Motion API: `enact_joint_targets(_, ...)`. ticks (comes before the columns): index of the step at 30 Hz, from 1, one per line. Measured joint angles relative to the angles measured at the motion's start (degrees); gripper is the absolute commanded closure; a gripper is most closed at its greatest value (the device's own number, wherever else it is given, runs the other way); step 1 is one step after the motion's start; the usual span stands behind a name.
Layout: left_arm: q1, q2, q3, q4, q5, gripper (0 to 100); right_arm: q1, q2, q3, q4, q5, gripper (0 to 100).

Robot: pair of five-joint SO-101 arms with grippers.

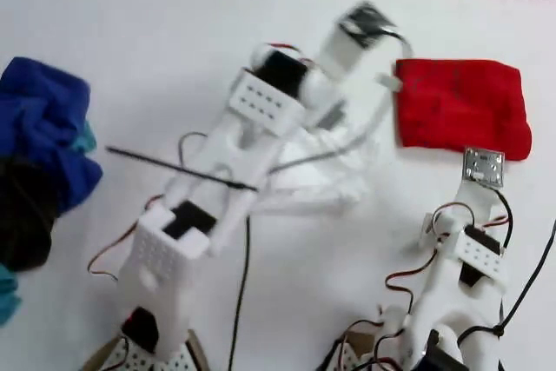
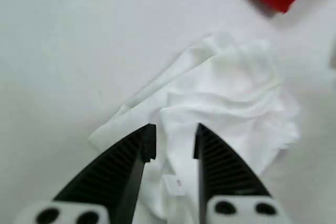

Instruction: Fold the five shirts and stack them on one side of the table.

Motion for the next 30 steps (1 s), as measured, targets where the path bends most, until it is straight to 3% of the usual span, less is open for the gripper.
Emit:
enact_joint_targets(4, -4.2, 4.4, 1.1, 0.1, -1.0, 97, 0.0, 0.0, 0.0, 0.0, 0.0, 97.8)
enact_joint_targets(11, -4.0, 8.3, 1.1, -0.3, -1.1, 97, 0.0, 0.0, 0.0, 0.0, 0.0, 97.8)
enact_joint_targets(21, 5.1, 11.7, 1.1, 2.9, 1.0, 97, 1.7, 0.0, 0.0, -0.1, -0.4, 97.8)
enact_joint_targets(30, 6.0, 10.6, 1.1, 6.0, 1.5, 97, 4.1, 0.0, 0.0, -0.7, -4.3, 97.8)
